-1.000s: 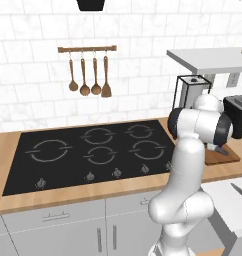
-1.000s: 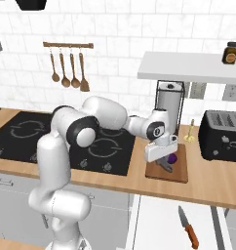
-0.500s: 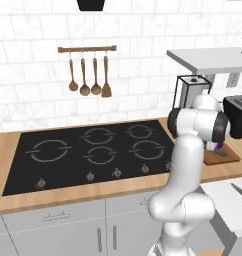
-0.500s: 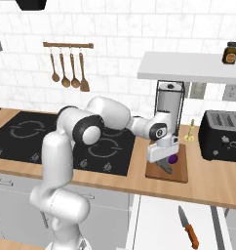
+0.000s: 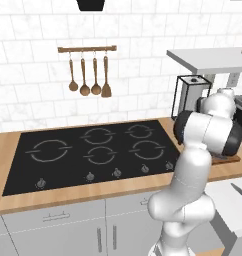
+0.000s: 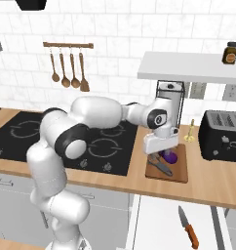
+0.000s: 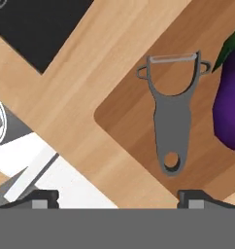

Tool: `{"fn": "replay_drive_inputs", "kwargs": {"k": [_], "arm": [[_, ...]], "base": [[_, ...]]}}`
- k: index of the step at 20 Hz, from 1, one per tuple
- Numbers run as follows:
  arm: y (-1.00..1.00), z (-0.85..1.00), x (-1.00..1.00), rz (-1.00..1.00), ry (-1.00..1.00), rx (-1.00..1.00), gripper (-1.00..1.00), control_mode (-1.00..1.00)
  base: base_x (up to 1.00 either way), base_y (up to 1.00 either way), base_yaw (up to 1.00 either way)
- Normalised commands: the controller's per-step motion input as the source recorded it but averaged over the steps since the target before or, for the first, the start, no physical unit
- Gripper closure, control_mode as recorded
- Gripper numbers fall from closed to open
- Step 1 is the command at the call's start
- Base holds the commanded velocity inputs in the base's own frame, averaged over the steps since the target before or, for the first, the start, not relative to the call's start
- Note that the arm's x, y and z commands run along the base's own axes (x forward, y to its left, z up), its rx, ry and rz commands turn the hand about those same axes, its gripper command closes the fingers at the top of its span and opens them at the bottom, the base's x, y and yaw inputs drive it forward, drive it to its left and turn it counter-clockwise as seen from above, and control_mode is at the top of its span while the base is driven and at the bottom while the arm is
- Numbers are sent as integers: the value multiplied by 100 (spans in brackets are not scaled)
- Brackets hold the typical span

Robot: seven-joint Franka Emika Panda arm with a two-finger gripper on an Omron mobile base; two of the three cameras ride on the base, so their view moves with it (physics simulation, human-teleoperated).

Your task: Place the appropriate cutting tool for cutting the eggplant skin on the cutting board.

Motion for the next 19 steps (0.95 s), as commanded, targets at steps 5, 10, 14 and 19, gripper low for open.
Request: {"fn": "replay_drive_inputs", "kwargs": {"k": [5, 10, 14, 19], "arm": [[78, 95, -61, 0, 0, -3, -100, -100], [100, 71, -54, 0, 3, -7, -100, -100], [100, 32, -27, 0, 6, -11, -100, -100], [100, 12, -7, 0, 7, -13, -100, -100]], "base": [[0, 0, 0], [0, 0, 0], [0, 0, 0], [0, 0, 0]]}}
